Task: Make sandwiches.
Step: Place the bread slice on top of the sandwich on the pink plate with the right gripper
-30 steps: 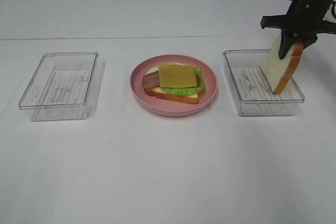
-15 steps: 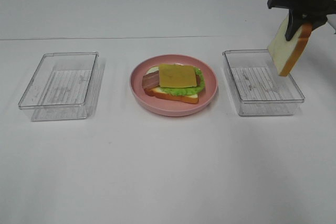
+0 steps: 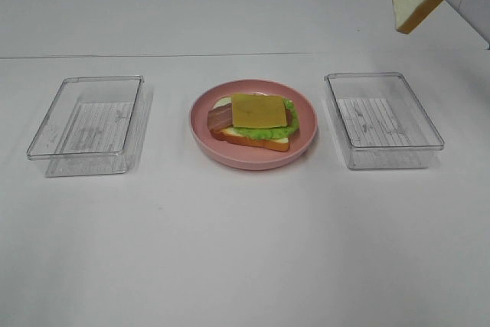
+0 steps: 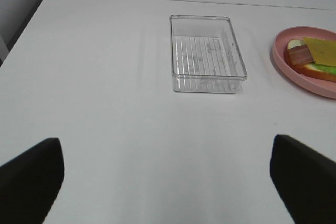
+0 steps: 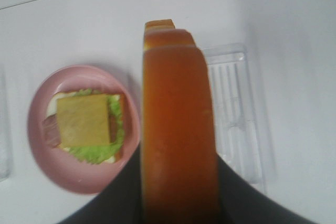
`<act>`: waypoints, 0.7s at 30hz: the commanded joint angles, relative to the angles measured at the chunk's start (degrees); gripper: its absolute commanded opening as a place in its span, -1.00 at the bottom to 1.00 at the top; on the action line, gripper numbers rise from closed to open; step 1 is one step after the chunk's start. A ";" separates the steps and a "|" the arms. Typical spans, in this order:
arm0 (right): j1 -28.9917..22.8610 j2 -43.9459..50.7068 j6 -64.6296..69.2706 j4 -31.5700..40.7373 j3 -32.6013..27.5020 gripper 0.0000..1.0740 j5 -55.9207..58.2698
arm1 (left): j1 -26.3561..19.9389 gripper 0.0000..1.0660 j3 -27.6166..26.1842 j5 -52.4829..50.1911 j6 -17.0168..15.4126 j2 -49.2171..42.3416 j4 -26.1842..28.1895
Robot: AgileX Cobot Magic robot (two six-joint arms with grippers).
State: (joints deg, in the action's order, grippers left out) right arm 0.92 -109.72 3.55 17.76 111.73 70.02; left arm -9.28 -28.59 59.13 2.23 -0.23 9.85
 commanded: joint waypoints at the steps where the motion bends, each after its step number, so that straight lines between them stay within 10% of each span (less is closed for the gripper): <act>1: 0.06 4.18 -6.36 10.77 -8.65 -1.00 -0.63 | -0.23 0.88 0.06 -0.06 -0.17 -1.15 0.63; 10: -0.06 5.79 -21.08 36.27 -26.70 -1.00 -11.75 | -0.23 0.88 0.06 -0.06 -0.17 -1.15 0.63; 21: -7.33 -3.15 -26.01 43.60 -29.34 -1.00 -19.65 | -0.23 0.88 0.06 -0.06 -0.17 -1.15 0.63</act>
State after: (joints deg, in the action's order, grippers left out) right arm -3.72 -110.75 -21.31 59.36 82.62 53.51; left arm -9.28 -28.59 59.13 2.23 -0.23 9.85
